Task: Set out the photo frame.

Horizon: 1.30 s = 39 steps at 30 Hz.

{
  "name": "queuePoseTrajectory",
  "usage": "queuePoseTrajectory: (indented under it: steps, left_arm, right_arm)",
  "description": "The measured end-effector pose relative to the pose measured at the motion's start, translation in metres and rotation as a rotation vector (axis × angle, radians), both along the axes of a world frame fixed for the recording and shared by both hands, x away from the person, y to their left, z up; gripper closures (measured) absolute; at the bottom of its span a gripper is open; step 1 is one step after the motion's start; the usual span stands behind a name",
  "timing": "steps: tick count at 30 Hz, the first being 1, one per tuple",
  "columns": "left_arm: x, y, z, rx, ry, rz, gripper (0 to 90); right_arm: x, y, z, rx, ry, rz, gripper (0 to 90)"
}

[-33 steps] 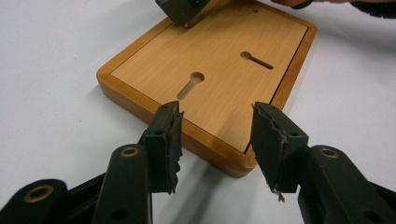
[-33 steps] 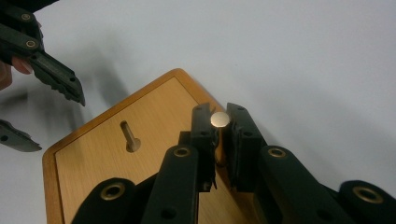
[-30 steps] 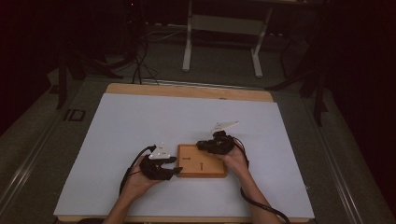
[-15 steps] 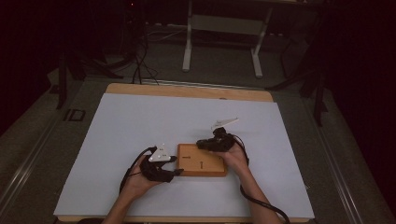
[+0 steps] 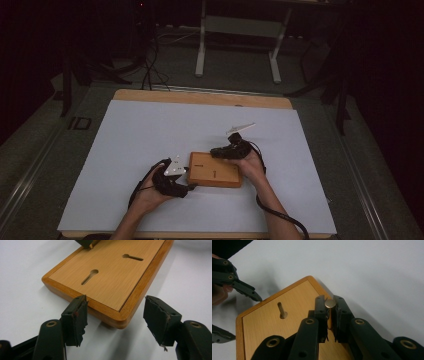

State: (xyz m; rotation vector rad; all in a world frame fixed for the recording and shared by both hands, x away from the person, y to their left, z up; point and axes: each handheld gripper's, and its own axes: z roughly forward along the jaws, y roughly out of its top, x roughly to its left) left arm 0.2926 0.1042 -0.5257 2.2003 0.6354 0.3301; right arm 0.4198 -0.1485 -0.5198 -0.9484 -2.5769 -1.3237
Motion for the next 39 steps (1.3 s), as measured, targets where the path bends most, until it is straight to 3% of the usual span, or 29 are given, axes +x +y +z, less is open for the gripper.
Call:
queuePoseTrajectory:
  steps: [4, 15, 23, 27, 28, 31, 39]
  left_arm:
    - [0.001, -0.001, -0.002, 0.025, -0.012, 0.025, 34.7]
    - [0.001, -0.007, -0.006, 0.083, -0.081, 0.027, 29.5]
    - [0.003, -0.013, -0.014, 0.159, -0.116, 0.045, 27.9]
    - [0.005, -0.016, -0.013, 0.155, -0.156, 0.059, 24.9]
    - [0.005, -0.018, -0.012, 0.156, -0.199, 0.057, 24.9]
    - [0.004, -0.021, -0.012, 0.157, -0.248, 0.06, 24.8]
    - [0.001, -0.025, -0.011, 0.167, -0.316, 0.054, 26.7]
  right_arm:
    - [0.003, 0.0, 0.0, 0.003, 0.013, -0.002, 83.3]
    - [0.008, 0.001, 0.002, -0.004, 0.052, -0.001, 83.2]
    - [0.011, 0.0, 0.001, 0.001, 0.08, 0.003, 83.2]
    - [0.012, 0.0, 0.001, 0.0, 0.081, 0.008, 83.3]
    - [0.013, 0.0, 0.001, -0.001, 0.08, 0.006, 83.5]
    - [0.015, -0.001, 0.001, 0.009, 0.09, -0.003, 84.0]
    - [0.018, -0.001, 0.001, 0.003, 0.106, 0.002, 84.1]
